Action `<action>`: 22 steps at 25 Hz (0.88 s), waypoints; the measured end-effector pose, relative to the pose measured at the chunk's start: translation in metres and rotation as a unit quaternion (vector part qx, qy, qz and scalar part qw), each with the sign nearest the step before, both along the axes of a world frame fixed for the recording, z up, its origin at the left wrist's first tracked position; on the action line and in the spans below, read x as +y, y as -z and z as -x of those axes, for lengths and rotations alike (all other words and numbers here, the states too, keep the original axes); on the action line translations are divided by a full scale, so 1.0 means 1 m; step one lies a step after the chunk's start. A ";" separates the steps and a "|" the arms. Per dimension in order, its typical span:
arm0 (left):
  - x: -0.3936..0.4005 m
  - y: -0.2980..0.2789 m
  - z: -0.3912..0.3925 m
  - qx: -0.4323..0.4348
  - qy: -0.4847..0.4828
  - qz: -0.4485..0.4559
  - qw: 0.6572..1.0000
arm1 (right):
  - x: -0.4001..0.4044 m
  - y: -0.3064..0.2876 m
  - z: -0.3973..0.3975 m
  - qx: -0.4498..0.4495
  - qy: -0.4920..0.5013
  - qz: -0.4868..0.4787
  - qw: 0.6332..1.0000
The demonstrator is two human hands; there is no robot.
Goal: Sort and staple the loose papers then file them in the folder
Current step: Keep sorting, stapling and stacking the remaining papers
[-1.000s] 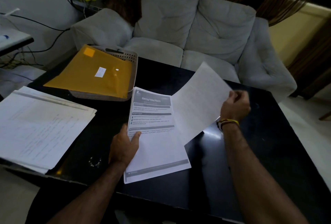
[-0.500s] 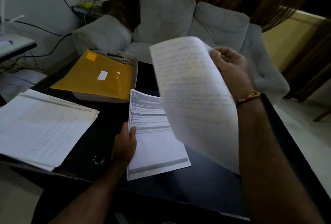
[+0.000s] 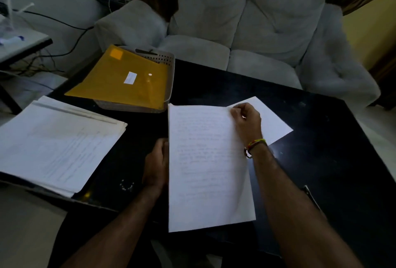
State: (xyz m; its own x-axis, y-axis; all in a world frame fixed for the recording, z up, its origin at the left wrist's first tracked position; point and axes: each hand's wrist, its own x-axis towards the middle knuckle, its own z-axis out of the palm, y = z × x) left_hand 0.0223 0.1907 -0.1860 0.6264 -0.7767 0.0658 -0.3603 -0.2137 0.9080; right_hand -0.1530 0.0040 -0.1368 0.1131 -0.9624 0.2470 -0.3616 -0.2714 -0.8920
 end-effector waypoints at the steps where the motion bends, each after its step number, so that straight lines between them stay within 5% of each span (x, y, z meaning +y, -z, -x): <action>1: 0.000 0.005 -0.001 -0.014 0.000 0.000 1.000 | -0.001 0.010 -0.001 0.019 0.003 0.003 1.000; 14: -0.012 0.015 0.001 -0.074 -0.006 -0.074 0.995 | -0.035 0.057 -0.024 0.293 0.085 -0.050 0.951; 19: -0.009 0.017 0.000 -0.066 0.008 -0.082 0.994 | -0.035 0.048 -0.021 0.205 0.096 -0.090 0.970; 22: -0.010 0.016 0.000 -0.066 0.002 -0.075 0.995 | -0.043 0.037 0.015 0.243 0.260 -0.120 0.927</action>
